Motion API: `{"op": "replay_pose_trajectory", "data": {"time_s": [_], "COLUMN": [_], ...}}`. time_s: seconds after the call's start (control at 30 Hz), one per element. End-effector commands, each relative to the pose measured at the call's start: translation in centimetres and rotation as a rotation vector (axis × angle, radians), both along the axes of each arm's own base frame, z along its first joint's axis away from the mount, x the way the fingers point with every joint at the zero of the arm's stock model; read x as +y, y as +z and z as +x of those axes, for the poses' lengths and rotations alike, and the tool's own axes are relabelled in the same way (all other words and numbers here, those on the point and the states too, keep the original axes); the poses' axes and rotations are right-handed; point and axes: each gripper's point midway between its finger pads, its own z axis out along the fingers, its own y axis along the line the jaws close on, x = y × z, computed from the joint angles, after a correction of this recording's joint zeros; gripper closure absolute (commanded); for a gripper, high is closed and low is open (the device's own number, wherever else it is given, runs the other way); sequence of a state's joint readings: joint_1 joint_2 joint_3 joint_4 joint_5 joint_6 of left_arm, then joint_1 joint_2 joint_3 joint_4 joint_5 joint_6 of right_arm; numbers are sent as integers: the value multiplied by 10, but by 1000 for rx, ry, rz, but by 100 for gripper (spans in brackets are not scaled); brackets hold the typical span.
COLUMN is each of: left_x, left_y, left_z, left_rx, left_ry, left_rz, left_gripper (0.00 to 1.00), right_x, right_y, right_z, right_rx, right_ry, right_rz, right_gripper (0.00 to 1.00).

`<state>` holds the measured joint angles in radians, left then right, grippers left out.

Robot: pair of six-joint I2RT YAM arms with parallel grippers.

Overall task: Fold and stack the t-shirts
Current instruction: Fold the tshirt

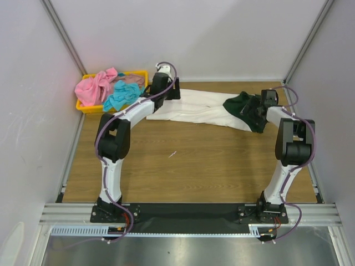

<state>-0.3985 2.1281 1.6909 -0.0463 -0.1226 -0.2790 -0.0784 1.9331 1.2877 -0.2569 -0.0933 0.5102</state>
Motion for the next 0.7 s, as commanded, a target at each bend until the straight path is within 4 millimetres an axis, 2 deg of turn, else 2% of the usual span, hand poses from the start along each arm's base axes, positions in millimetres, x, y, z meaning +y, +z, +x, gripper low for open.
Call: {"op": "replay_pose_trajectory", "data": {"time_s": [0.0,0.1,0.13,0.23,0.37,0.53,0.6,0.67], "left_x": [-23,-24,-21,-14,-5,-4,-6,-4], "left_y": [3,-20,-32,-45,-65,-80,-86,-102], "left_z": [-9,-9,-8,-9,-14,-23,-31,-47], "left_rx": [-15,48,80,133,195,249,284,337], "left_ry": [-102,-77,-59,6,91,112,110,112], "left_rz": [-8,-7,5,-2,-25,-40,-56,-65], "left_gripper": [19,20,20,20,21,22,24,25], "right_x": [-13,-27,-38,-58,-74,-77,-78,-80], "right_y": [-9,-20,-21,-24,-28,-36,-38,-38], "right_z": [13,6,3,-12,-37,-58,-63,-68], "right_rx": [-40,-15,-10,7,35,74,91,97], "right_ry": [-67,-114,-141,-197,-242,-239,-240,-244], "right_rz": [-2,-2,-3,1,11,4,-1,-13], "right_gripper": [12,14,16,21,21,21,22,22]}}
